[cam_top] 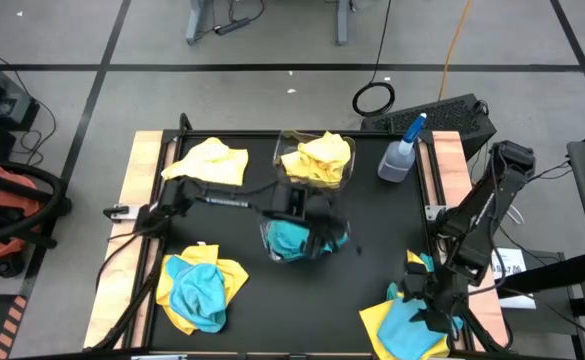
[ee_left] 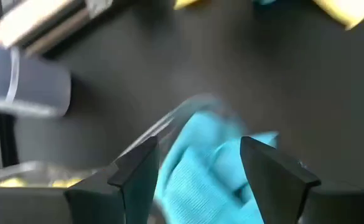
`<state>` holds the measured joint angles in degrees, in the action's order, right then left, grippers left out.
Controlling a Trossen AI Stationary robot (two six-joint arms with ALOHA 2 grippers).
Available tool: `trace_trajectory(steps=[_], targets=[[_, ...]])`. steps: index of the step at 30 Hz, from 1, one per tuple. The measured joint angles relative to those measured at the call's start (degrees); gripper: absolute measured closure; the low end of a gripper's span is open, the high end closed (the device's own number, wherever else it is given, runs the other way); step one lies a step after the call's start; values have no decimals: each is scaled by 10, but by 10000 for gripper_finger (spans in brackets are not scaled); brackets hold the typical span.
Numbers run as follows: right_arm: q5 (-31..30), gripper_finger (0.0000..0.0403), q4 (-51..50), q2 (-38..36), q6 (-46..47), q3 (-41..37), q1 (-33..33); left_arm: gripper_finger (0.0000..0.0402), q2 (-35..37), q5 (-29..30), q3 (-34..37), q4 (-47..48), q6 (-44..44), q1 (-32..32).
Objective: Sort microfiber towel by color & place in baskets
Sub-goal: Put the blue microfiber cloth into the bottom transparent bin
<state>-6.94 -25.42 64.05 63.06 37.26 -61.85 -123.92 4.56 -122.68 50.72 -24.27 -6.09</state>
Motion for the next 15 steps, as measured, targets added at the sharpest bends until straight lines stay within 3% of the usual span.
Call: trace_trajectory(steps=[15], targets=[[-2,148,-61,0,127,0,-64,171,0,-13,0,-49,1,-91]])
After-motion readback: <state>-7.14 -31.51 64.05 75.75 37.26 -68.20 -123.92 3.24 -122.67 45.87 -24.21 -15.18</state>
